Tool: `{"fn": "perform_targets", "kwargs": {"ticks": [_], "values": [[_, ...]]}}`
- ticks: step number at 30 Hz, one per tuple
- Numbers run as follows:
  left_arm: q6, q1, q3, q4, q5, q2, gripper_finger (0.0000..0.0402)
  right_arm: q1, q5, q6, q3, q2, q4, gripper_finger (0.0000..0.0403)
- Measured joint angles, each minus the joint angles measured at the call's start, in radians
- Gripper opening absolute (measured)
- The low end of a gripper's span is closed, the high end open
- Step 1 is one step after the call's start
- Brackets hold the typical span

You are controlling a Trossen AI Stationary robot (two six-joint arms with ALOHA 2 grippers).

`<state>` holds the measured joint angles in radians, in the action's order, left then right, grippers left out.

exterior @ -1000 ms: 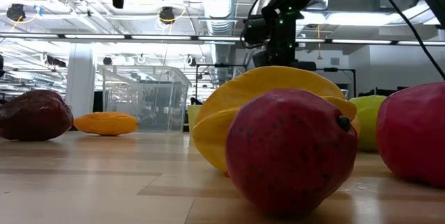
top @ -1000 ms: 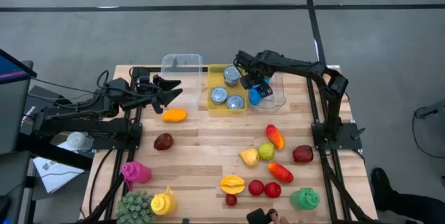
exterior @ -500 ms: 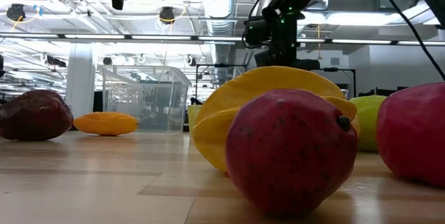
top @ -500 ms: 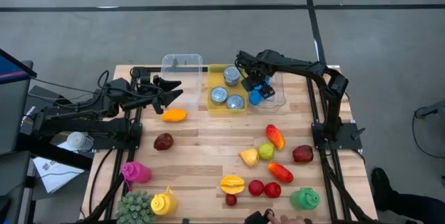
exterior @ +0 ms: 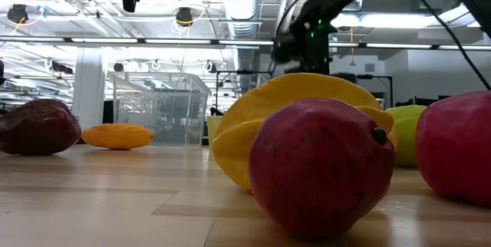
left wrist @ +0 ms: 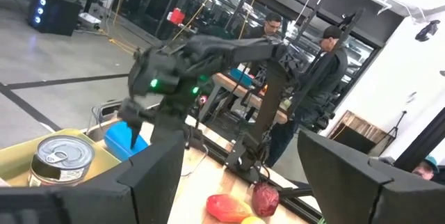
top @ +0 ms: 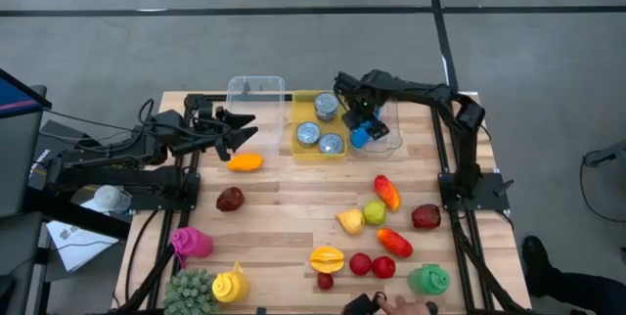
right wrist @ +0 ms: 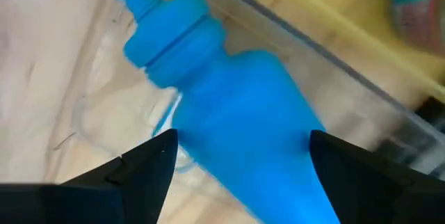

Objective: Pick & Place Food Item
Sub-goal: Put the blue tumbler into the transparent bin

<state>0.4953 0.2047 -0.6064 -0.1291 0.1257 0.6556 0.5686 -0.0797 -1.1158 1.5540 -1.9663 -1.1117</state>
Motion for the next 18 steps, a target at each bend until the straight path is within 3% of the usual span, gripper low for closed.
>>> {"fn": "perform_targets", "kwargs": {"ticks": [4, 18], "values": [[0.0, 0.0, 0.0, 0.001, 0.0, 0.0, 0.0273, -0.008, -0.074, 0.006, -0.025, -0.002, 0.107, 0.0318], [0.002, 0.0, 0.0, 0.002, 0.0, 0.0, 0.0273, -0.014, -0.086, 0.058, -0.13, 0.002, 0.13, 0.0317]]}}
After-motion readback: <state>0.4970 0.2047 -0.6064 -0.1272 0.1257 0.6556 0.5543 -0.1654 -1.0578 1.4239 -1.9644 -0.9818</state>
